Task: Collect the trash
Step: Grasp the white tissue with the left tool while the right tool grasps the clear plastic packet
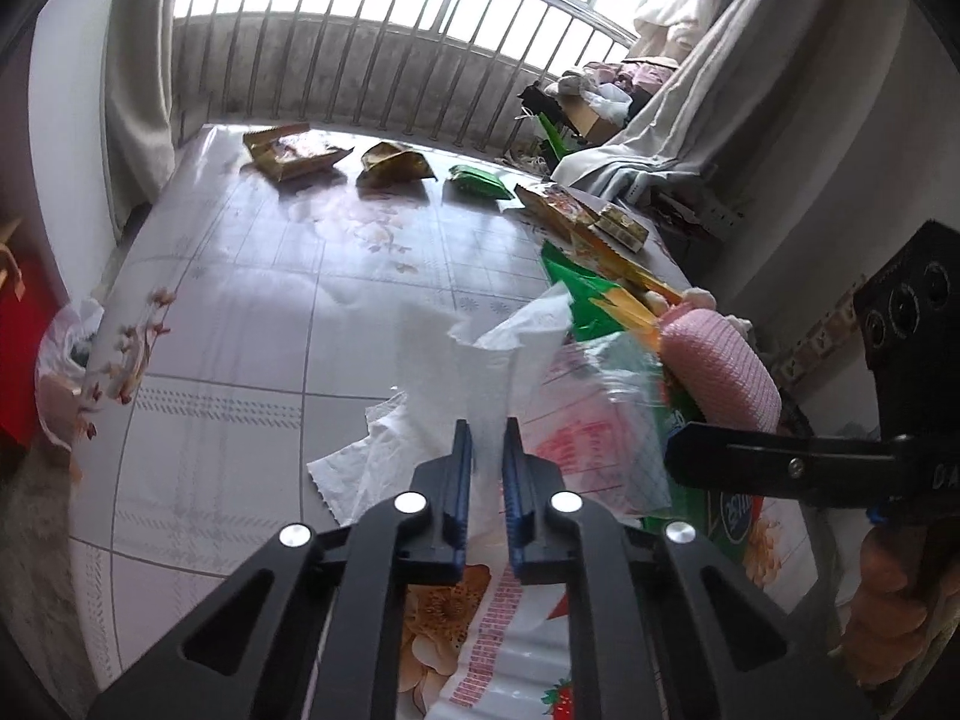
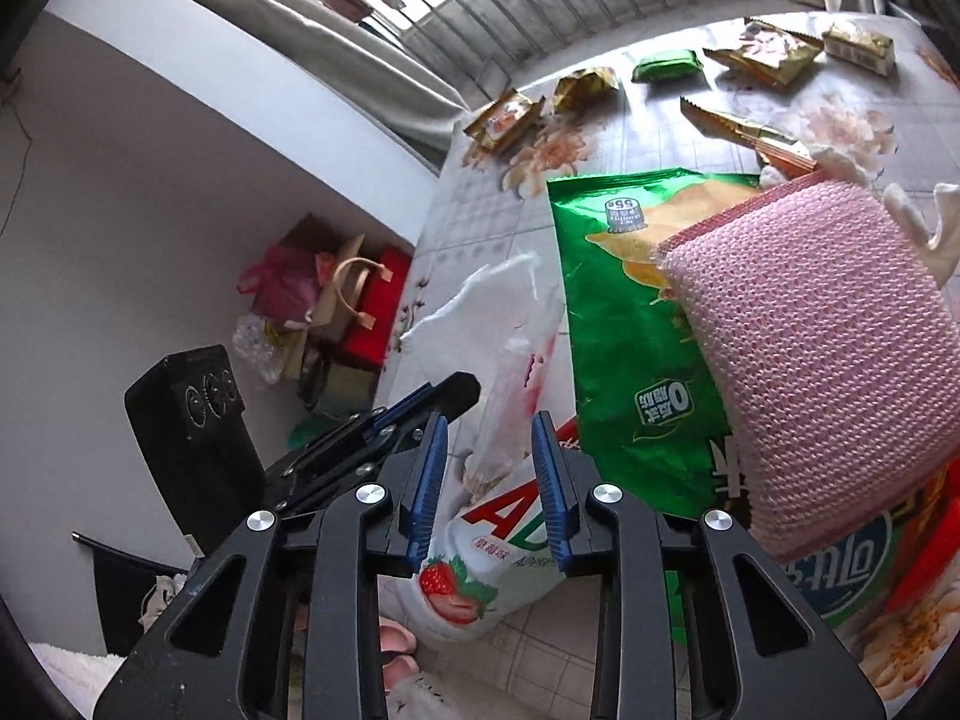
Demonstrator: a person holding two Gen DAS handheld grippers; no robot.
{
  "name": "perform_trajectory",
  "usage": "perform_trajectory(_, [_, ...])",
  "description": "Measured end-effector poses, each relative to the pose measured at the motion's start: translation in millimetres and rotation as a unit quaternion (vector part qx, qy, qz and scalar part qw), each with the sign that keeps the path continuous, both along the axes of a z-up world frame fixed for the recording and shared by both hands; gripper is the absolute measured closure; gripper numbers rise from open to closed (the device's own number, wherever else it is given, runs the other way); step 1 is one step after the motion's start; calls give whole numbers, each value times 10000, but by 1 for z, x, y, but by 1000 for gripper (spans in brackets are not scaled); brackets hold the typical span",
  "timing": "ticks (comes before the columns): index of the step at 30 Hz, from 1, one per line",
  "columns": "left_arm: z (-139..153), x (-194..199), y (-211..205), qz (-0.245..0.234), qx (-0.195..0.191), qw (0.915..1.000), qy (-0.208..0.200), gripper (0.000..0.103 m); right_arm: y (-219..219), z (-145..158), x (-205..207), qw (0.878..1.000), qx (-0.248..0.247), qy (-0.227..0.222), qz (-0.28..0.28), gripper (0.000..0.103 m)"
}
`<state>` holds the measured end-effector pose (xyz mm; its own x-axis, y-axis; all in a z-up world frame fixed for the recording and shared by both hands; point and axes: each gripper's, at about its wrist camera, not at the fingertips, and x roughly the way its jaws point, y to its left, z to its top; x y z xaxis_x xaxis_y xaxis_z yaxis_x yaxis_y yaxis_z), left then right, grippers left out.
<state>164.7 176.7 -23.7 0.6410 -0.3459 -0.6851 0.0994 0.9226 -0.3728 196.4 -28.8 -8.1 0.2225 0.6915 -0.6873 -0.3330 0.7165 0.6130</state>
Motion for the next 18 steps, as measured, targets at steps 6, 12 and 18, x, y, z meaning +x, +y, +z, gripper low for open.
perform_trajectory(6, [-8,1,9,93,-187,9997,108,99,5,-6,3,9999,-55,87,-8,74])
perform_trajectory(12, [-11,0,14,151,-248,9995,127,102,14,-9,7,9997,-250,33,24,74])
perform_trajectory(18, [-5,-4,17,266,-227,9994,26,102,15,-8,9,9998,-180,-47,-52,90])
